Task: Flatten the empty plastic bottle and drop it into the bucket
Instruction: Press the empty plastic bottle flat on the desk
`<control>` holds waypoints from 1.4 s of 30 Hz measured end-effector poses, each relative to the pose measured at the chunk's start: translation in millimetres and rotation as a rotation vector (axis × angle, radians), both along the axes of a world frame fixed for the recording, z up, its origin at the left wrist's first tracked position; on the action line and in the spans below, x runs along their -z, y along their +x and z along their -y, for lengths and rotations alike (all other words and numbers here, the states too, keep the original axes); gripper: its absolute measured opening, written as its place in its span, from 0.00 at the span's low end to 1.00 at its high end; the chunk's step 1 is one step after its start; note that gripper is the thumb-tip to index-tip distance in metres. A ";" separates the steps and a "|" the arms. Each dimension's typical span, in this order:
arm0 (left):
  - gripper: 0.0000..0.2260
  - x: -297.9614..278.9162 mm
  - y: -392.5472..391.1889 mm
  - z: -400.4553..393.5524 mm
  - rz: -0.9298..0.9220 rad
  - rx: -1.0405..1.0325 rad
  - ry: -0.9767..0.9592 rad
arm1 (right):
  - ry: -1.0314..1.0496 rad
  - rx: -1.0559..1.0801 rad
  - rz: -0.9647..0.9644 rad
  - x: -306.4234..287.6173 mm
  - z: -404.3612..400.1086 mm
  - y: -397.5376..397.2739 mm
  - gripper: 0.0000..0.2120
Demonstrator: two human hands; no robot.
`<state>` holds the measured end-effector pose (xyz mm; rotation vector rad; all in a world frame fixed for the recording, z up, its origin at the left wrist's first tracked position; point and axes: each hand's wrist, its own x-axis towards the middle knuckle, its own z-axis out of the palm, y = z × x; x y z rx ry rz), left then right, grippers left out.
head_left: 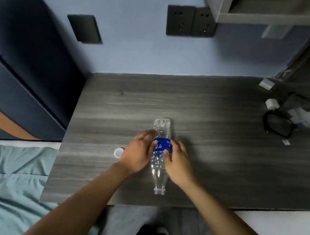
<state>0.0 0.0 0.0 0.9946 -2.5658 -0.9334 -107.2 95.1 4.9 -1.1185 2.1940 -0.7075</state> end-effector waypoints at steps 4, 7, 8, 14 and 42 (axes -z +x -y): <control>0.21 15.9 -22.7 22.7 0.097 0.128 -0.183 | 0.059 0.071 0.006 10.8 15.6 14.6 0.27; 0.23 32.2 -34.0 40.7 0.184 0.218 -0.282 | 0.089 0.030 -0.024 26.5 20.1 21.5 0.29; 0.23 36.2 -35.7 45.2 0.223 0.256 -0.305 | 0.089 0.020 -0.032 30.0 20.6 22.4 0.29; 0.23 52.4 -31.9 49.2 0.292 0.328 -0.328 | 0.064 -0.025 -0.116 48.6 19.5 24.4 0.29; 0.26 59.5 -48.2 57.4 0.361 0.515 -0.451 | 0.238 -0.004 -0.500 50.7 27.1 28.9 0.26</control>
